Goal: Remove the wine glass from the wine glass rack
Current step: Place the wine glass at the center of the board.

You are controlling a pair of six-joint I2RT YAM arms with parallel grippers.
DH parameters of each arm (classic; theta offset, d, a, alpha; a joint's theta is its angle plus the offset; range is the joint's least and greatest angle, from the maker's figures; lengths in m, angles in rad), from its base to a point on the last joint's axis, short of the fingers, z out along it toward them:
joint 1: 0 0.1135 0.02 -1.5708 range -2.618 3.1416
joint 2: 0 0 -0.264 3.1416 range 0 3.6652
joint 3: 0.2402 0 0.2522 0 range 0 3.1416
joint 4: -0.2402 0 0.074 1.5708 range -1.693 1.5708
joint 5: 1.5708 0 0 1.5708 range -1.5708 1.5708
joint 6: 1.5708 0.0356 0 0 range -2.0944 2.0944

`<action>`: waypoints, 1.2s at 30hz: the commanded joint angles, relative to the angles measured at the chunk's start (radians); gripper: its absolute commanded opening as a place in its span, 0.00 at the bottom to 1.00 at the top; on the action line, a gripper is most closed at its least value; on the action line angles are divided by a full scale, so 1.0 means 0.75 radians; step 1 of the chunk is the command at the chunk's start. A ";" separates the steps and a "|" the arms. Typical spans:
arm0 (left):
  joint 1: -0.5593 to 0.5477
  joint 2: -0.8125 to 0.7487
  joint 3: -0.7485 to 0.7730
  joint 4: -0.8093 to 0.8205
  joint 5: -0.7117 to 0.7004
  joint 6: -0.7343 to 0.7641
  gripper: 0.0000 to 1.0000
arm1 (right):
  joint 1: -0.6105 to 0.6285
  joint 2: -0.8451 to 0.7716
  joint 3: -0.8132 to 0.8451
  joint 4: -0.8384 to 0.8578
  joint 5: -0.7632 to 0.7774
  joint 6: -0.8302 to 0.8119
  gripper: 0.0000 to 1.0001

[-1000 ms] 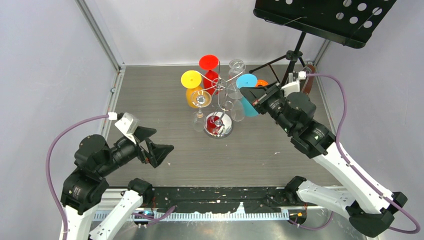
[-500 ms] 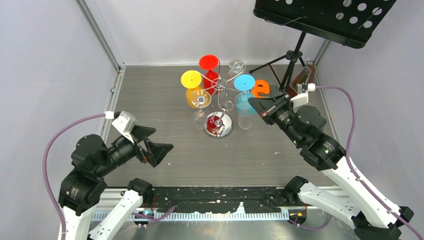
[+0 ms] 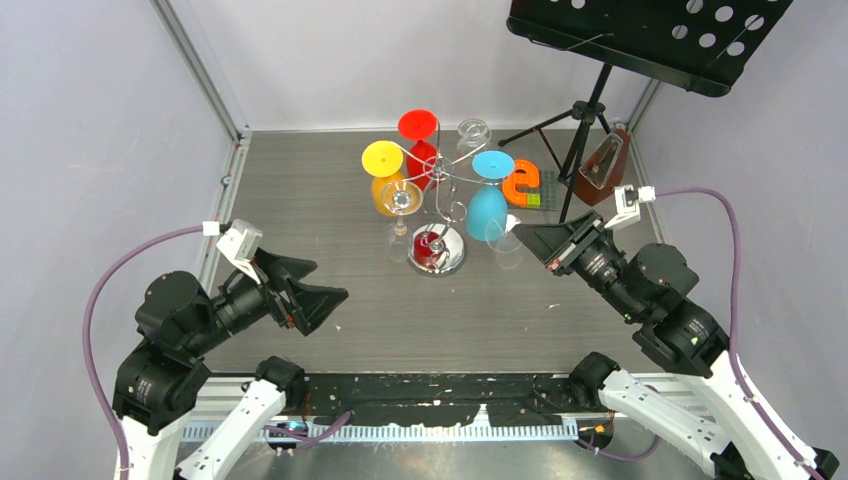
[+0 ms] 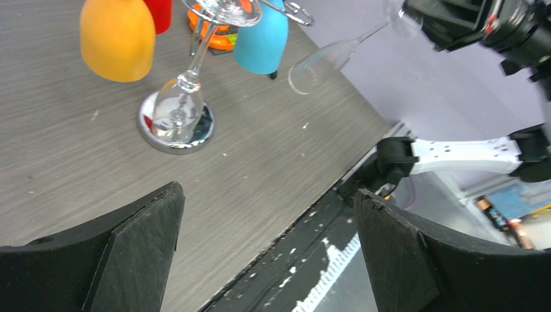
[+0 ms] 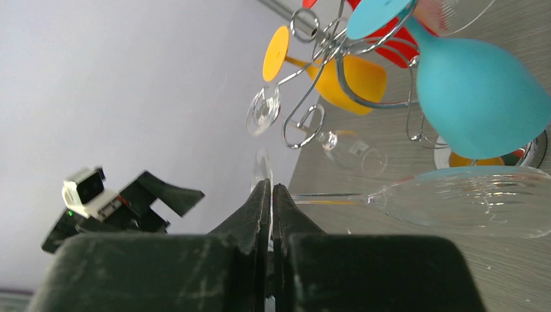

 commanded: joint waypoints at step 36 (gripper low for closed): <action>0.007 0.076 -0.114 0.073 0.382 -0.422 1.00 | 0.733 0.364 0.147 0.106 -0.264 -1.221 0.06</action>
